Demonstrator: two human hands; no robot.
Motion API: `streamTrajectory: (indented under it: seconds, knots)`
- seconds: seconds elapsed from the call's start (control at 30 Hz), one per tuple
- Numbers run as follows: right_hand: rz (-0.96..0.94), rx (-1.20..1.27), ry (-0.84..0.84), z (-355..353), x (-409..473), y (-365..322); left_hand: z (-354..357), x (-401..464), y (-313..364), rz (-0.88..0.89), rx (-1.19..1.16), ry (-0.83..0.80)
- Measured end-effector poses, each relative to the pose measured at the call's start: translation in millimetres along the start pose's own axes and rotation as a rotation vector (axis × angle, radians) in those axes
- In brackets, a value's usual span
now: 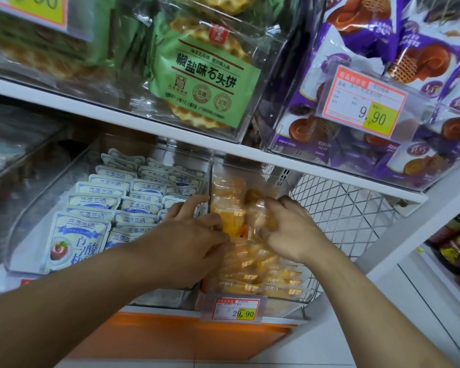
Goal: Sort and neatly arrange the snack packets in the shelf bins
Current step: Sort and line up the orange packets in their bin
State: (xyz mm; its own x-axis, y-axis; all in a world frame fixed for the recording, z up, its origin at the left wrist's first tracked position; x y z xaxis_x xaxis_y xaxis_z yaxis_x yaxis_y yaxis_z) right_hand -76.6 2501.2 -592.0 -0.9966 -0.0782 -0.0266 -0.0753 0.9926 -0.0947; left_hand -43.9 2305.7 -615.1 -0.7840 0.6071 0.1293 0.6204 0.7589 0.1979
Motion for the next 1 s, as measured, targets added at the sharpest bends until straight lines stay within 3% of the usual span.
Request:
streamTrajectory:
  seconds: [0.17, 0.3, 0.5, 0.8, 1.0]
  knots:
    - [-0.091, 0.084, 0.021, -4.4, -7.2, 4.8, 0.9, 1.1, -1.0, -0.006, 0.002, -0.016]
    - [-0.107, 0.104, -0.063, -5.6, -13.4, 7.6, 1.8, 1.3, -0.9, 0.001, 0.014, -0.017]
    - [-0.056, -0.060, -0.183, -6.1, -17.5, 2.2, 0.1, -0.3, 0.6, 0.006, 0.035, -0.013]
    - [-0.083, -0.036, -0.022, -1.6, -15.8, -2.2, -0.8, -1.4, 3.7, -0.001, 0.048, -0.025]
    - [-0.090, 0.037, -0.068, -8.7, -17.8, -0.5, 0.4, -1.0, 2.5, -0.005, 0.044, -0.018]
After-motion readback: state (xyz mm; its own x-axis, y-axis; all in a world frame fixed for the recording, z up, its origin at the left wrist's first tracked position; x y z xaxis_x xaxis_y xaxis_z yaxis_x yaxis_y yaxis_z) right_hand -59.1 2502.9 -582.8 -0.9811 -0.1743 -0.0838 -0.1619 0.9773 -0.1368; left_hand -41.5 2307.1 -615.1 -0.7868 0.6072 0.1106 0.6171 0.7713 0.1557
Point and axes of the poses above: each hand's wrist, its own x-axis towards the middle knuckle, its own z-axis out of the palm, y = z × x, the point moved 8 cm from there along x, towards the middle knuckle, and after that the axes turned 4 degrees about -z, right-handed, at the moved point
